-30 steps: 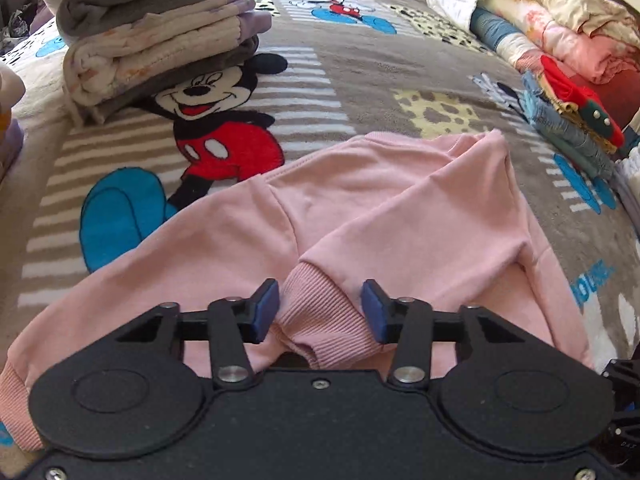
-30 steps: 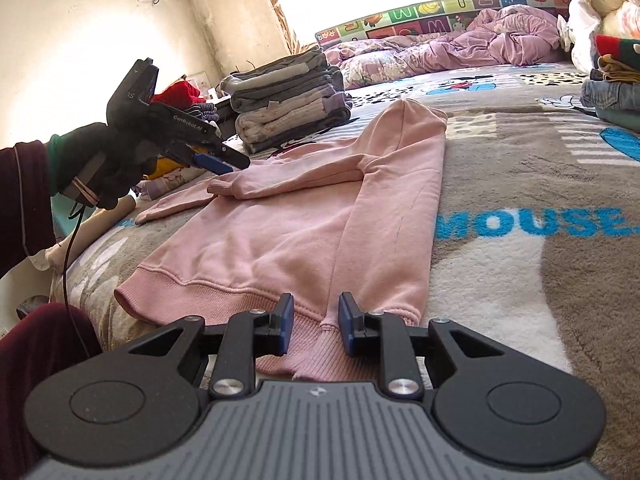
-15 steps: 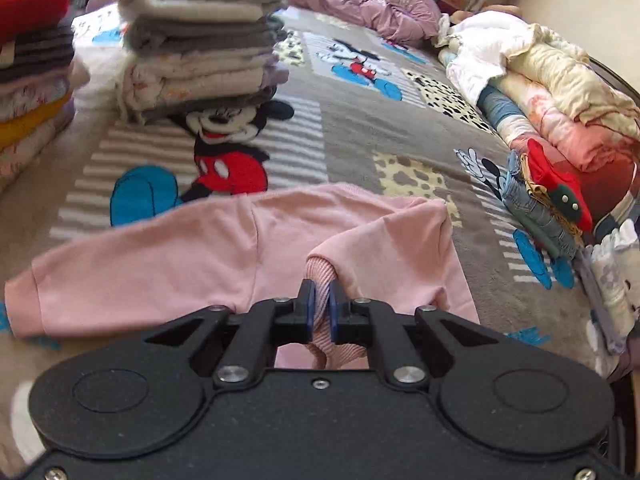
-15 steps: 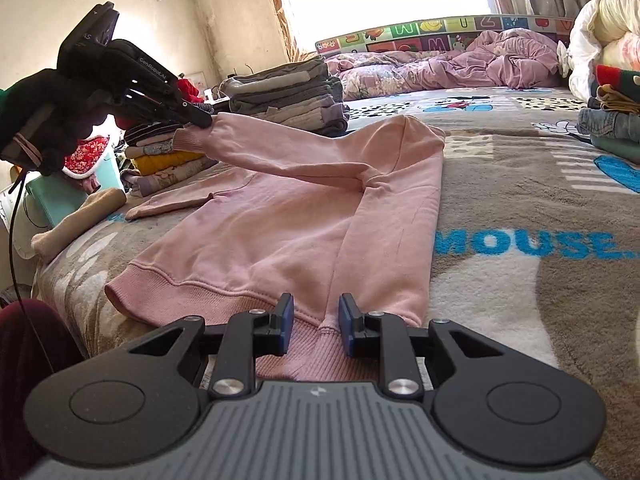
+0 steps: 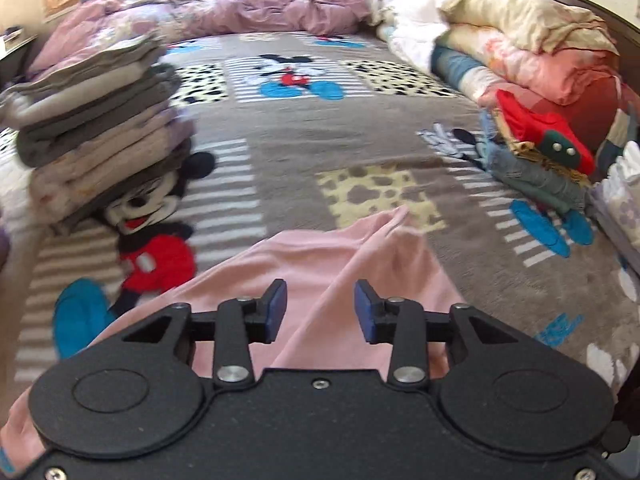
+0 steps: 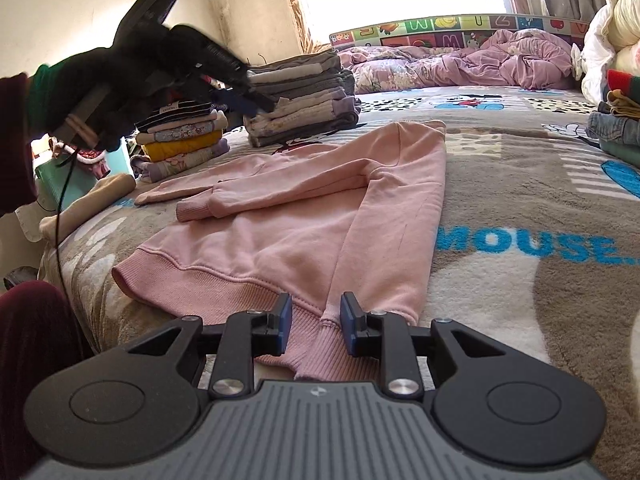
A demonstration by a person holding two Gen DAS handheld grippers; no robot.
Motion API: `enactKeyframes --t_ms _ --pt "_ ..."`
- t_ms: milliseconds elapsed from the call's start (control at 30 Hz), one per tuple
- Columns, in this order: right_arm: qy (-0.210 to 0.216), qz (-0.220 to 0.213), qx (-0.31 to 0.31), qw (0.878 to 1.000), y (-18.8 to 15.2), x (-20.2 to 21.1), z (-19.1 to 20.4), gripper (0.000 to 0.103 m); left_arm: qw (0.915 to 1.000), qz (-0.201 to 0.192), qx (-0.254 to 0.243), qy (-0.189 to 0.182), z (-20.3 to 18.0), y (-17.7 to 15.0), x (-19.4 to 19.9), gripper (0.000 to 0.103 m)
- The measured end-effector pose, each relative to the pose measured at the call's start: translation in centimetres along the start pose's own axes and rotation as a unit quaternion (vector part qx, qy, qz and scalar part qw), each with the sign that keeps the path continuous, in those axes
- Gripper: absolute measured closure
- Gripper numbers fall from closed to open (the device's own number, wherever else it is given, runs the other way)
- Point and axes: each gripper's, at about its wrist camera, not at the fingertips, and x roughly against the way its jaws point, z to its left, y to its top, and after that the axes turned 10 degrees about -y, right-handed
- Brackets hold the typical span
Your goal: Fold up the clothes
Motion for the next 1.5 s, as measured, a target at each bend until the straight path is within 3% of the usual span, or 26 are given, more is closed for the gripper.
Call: enactKeyframes --t_ms 67,267,300,333,400,433,467,500,567,700,767,900,933,1000,1067,1167,1233,1300,1500 --pt "0.002 0.004 -0.001 1.000 0.0 -0.1 0.1 0.071 0.9988 0.025 -0.005 -0.043 -0.6 2.5 -3.9 0.056" --pt "0.014 0.008 0.005 1.000 0.0 -0.3 0.2 0.065 0.9878 0.130 -0.008 -0.086 -0.8 5.6 -12.9 0.061" --pt "0.018 0.008 0.001 1.000 -0.1 -0.3 0.0 0.065 0.9859 0.141 -0.010 -0.090 -0.6 5.5 -13.8 0.071" --pt "0.022 0.009 -0.004 1.000 -0.1 -0.3 -0.2 0.066 0.9842 0.149 -0.010 -0.095 -0.4 5.4 -14.3 0.094" --pt "0.026 0.008 -0.011 1.000 -0.2 -0.3 -0.4 0.065 0.9831 0.124 0.031 -0.132 0.7 5.4 -14.3 0.096" --pt "0.027 0.008 -0.016 0.999 -0.3 -0.3 -0.5 0.065 0.9794 0.091 0.089 -0.157 2.4 5.5 -14.2 0.096" --pt "0.029 0.007 -0.023 0.999 -0.5 -0.3 -0.5 0.065 0.9685 0.067 0.160 -0.179 4.6 5.2 -14.4 0.096" --pt "0.031 0.006 -0.032 0.999 -0.7 -0.4 -0.7 0.065 0.9595 0.052 0.200 -0.191 6.0 4.6 -14.7 0.096" --pt "0.031 0.002 -0.036 0.999 -1.0 -0.4 -0.6 0.065 0.9524 0.047 0.228 -0.197 7.1 3.4 -15.5 0.096" --pt "0.030 -0.003 -0.039 0.999 -1.2 -0.4 -0.5 0.065 0.9278 0.035 0.296 -0.224 8.9 1.7 -16.0 0.094" --pt "0.026 -0.004 -0.035 0.999 -1.2 -0.4 -0.4 0.065 0.9235 0.040 0.310 -0.222 9.2 1.6 -16.3 0.090" --pt "0.016 -0.004 -0.021 1.000 -1.0 -0.2 0.1 0.065 0.9515 0.024 0.241 -0.190 7.7 3.4 -14.5 0.089" --pt "0.013 -0.004 -0.016 1.000 -0.9 -0.2 0.2 0.065 0.9600 0.009 0.222 -0.171 7.3 3.8 -13.5 0.077" --pt "0.009 -0.004 -0.009 1.000 -0.8 0.0 0.4 0.065 0.9832 -0.009 0.140 -0.117 5.3 4.6 -11.5 0.076" --pt "0.004 -0.005 0.000 1.000 -0.7 0.2 0.6 0.065 0.9952 -0.023 0.052 -0.080 2.9 5.1 -9.5 0.076" --pt "0.002 -0.007 0.011 1.000 -0.7 0.6 0.9 0.061 0.9931 -0.031 -0.050 -0.101 -1.1 4.1 -7.5 0.077" --pt "0.000 -0.007 0.014 1.000 -0.7 0.6 1.0 0.061 0.9900 -0.015 -0.078 -0.117 -2.4 3.0 -8.2 0.086" --pt "0.001 -0.006 0.009 1.000 -0.8 0.6 1.0 0.059 0.9965 0.022 -0.055 -0.058 -1.7 2.2 -11.5 0.094" --pt "0.000 -0.004 0.011 1.000 -1.0 0.4 1.1 0.058 0.9974 -0.004 -0.009 -0.072 -0.8 2.1 -11.6 0.098"
